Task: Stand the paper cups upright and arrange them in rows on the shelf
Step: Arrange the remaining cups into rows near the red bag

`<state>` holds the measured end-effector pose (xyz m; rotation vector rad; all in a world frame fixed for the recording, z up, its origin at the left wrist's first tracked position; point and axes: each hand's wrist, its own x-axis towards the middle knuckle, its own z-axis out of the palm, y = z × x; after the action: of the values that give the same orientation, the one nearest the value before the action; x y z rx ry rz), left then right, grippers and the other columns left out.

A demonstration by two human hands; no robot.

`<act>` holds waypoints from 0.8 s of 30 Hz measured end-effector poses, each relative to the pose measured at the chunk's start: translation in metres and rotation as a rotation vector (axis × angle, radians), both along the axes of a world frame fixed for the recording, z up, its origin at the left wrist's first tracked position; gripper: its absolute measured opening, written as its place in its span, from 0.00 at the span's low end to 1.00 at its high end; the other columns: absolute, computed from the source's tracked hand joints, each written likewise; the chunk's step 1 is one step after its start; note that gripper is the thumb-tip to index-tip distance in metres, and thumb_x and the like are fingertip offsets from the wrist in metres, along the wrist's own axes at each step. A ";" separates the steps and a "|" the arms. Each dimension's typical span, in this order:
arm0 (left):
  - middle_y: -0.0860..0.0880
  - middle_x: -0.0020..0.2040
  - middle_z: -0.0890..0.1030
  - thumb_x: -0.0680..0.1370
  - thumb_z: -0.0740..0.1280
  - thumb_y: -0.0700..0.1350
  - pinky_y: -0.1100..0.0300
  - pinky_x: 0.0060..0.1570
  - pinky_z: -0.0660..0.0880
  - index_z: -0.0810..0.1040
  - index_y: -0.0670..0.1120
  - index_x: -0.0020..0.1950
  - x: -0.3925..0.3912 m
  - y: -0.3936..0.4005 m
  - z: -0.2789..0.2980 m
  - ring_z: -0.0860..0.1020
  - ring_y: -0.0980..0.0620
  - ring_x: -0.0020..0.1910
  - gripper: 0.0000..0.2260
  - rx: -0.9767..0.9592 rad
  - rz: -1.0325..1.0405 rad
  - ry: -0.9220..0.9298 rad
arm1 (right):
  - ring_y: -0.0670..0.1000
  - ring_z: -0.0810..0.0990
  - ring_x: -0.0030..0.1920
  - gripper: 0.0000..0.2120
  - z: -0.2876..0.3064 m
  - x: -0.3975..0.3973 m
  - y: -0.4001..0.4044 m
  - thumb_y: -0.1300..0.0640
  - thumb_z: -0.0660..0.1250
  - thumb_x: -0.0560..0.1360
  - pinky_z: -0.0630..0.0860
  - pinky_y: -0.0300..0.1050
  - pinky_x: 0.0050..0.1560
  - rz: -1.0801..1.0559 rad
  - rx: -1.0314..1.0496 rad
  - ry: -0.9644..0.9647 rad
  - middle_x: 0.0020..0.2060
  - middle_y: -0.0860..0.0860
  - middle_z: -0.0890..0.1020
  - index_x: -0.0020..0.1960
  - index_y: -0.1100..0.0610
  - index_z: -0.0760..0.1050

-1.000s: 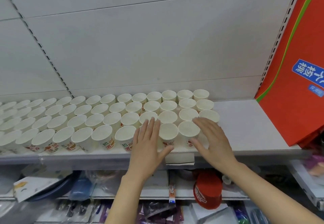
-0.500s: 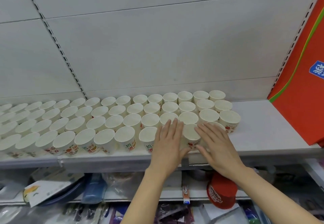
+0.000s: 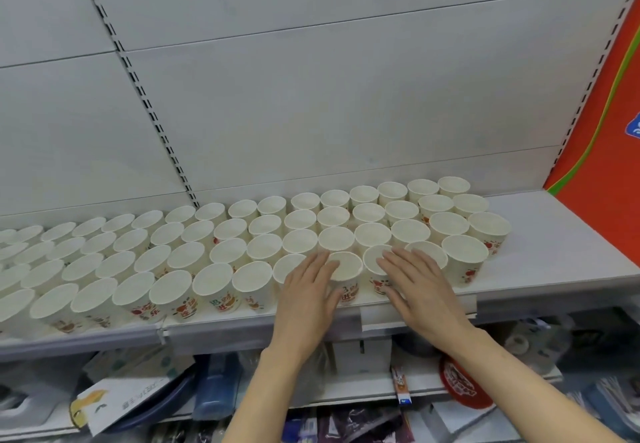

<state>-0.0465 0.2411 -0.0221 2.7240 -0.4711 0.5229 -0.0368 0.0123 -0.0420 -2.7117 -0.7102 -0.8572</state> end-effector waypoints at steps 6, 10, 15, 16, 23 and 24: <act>0.49 0.63 0.80 0.77 0.61 0.53 0.50 0.61 0.74 0.82 0.51 0.51 0.014 0.002 -0.007 0.75 0.46 0.65 0.12 -0.009 -0.059 -0.073 | 0.54 0.73 0.66 0.20 -0.004 -0.006 0.004 0.51 0.57 0.77 0.63 0.53 0.68 -0.055 0.016 0.029 0.62 0.54 0.78 0.64 0.58 0.75; 0.50 0.65 0.78 0.78 0.57 0.54 0.51 0.62 0.72 0.80 0.51 0.57 0.017 -0.002 -0.015 0.74 0.48 0.66 0.16 0.000 -0.076 -0.080 | 0.53 0.70 0.68 0.21 -0.002 -0.008 0.008 0.51 0.58 0.76 0.62 0.53 0.70 -0.048 -0.003 0.035 0.65 0.53 0.76 0.66 0.57 0.74; 0.50 0.73 0.69 0.81 0.58 0.56 0.53 0.71 0.62 0.69 0.50 0.72 0.005 0.020 -0.009 0.64 0.51 0.73 0.22 0.000 0.037 -0.113 | 0.53 0.67 0.70 0.23 0.008 -0.006 0.036 0.50 0.58 0.76 0.61 0.52 0.70 0.039 -0.009 0.040 0.68 0.53 0.73 0.69 0.57 0.71; 0.50 0.75 0.66 0.81 0.56 0.56 0.53 0.73 0.58 0.66 0.50 0.74 0.002 0.028 -0.010 0.60 0.52 0.75 0.23 0.026 0.081 -0.105 | 0.53 0.67 0.70 0.24 0.009 -0.005 0.042 0.49 0.57 0.77 0.61 0.53 0.70 0.053 -0.024 0.049 0.68 0.53 0.73 0.70 0.57 0.70; 0.48 0.79 0.52 0.80 0.50 0.60 0.46 0.75 0.52 0.53 0.49 0.79 -0.007 0.046 -0.020 0.47 0.49 0.78 0.29 0.248 0.215 0.049 | 0.53 0.58 0.75 0.31 0.000 -0.005 0.069 0.45 0.57 0.76 0.54 0.55 0.73 0.068 -0.192 0.163 0.75 0.52 0.62 0.76 0.56 0.59; 0.47 0.79 0.53 0.80 0.51 0.60 0.46 0.75 0.52 0.53 0.49 0.79 -0.007 0.046 -0.018 0.48 0.49 0.78 0.29 0.250 0.219 0.048 | 0.53 0.58 0.75 0.31 -0.001 -0.007 0.070 0.45 0.56 0.76 0.54 0.55 0.72 0.063 -0.193 0.161 0.75 0.53 0.63 0.76 0.57 0.60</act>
<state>-0.0537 0.2871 -0.0402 3.0421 -0.2395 0.4793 -0.0434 0.0819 -0.0427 -2.8673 -0.8787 -0.5749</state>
